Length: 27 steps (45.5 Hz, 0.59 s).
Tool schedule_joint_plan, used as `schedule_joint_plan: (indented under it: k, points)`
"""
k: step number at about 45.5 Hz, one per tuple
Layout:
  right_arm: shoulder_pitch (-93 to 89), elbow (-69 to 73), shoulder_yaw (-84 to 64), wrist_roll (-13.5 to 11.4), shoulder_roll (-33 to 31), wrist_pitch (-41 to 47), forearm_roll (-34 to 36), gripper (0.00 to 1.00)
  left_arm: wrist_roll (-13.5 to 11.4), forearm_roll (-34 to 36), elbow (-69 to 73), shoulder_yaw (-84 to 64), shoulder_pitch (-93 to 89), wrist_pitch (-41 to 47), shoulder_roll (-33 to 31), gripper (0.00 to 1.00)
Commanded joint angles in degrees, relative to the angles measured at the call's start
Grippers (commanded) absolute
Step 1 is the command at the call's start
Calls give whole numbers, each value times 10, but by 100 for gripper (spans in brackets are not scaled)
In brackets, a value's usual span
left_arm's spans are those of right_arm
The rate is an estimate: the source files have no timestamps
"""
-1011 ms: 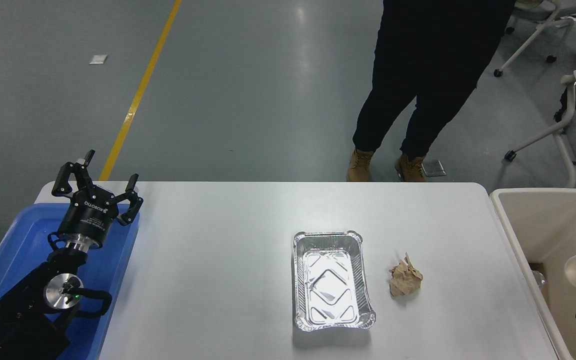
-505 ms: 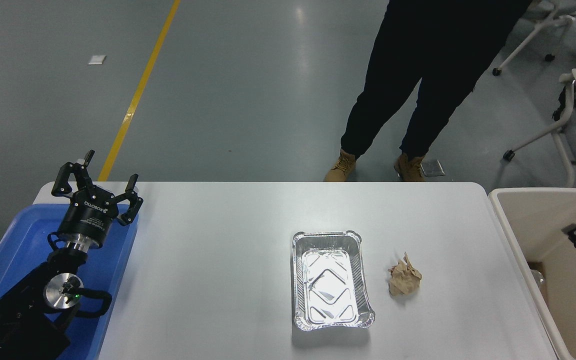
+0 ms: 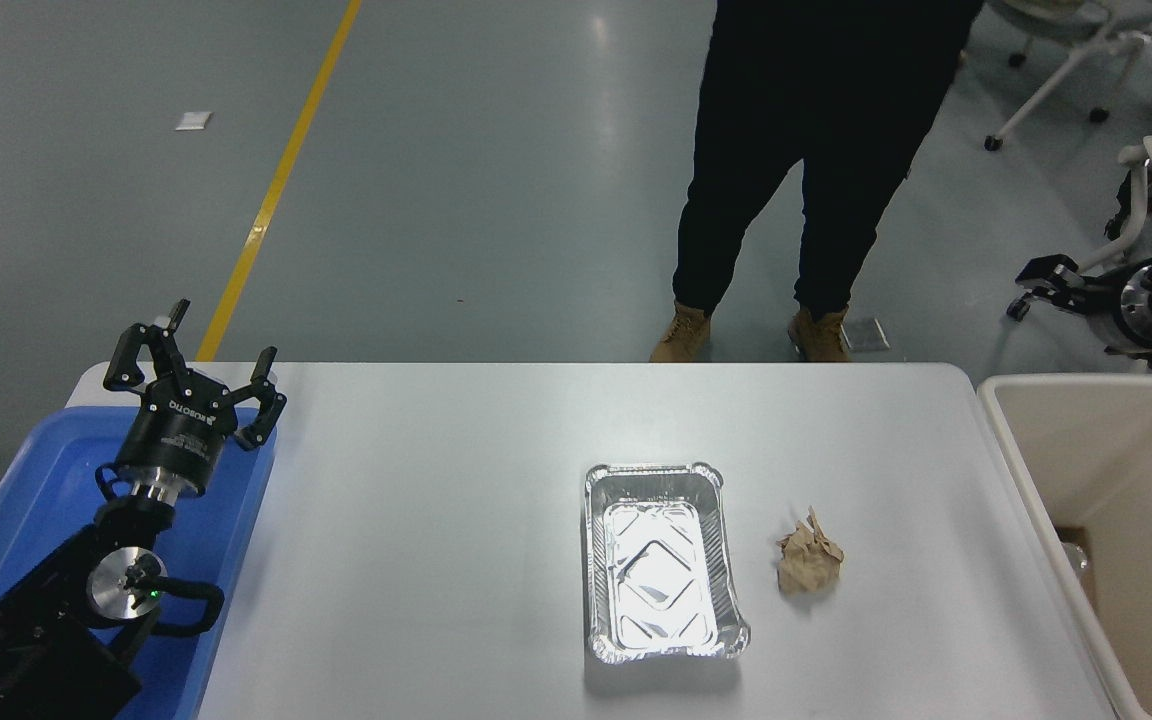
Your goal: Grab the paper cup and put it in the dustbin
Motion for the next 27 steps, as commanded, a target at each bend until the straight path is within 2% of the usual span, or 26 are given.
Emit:
schedule_joint_plan:
  k: [1,12,27]
  points:
    - [161,137,-28,-1,39,85,-2,100,0,0,0,0,0,0,0,98]
    - [311,377,-88,-1,54,97,-2,100,0,0,0,0,0,0,0,98]
    - [421,458,-108,-2,45,199,-1,100,-1,0,0,0,0,1,1,98]
